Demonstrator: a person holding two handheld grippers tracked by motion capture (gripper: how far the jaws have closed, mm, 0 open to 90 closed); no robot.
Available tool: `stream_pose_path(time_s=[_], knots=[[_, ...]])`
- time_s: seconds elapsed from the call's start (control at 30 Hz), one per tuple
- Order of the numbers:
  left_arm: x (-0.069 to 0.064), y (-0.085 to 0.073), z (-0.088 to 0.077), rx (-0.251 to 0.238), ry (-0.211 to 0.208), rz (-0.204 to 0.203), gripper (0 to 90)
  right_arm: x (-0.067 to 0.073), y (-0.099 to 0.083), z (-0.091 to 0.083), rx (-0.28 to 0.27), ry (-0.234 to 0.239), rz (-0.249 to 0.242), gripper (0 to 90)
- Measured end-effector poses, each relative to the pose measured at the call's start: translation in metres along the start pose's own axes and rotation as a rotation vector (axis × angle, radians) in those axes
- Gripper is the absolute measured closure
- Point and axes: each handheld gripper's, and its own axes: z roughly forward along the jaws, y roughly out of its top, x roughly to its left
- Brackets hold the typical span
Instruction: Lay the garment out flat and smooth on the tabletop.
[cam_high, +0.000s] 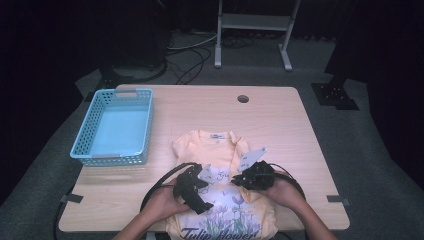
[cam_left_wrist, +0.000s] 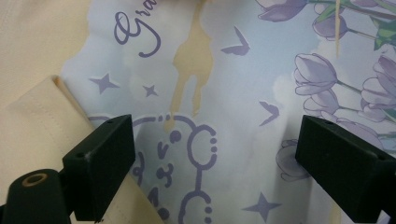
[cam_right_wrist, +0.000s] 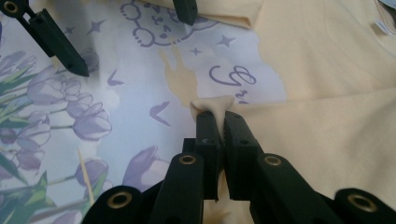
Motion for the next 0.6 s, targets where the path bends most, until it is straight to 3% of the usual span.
stream_pose_path(time_s=[0.13, 0.3, 0.6], knots=[[0.0, 0.0, 0.0, 0.001, -0.004, 0.002, 11.1, -0.005, -0.005, -0.011, 0.003, -0.016, -0.011, 85.2], [0.0, 0.0, 0.0, 0.003, -0.007, 0.005, 11.0, -0.014, -0.013, -0.027, -0.026, -0.009, 0.019, 85.3], [0.0, 0.001, 0.0, 0.01, -0.007, 0.005, 10.9, -0.023, -0.028, -0.046, -0.03, -0.045, 0.037, 85.2]])
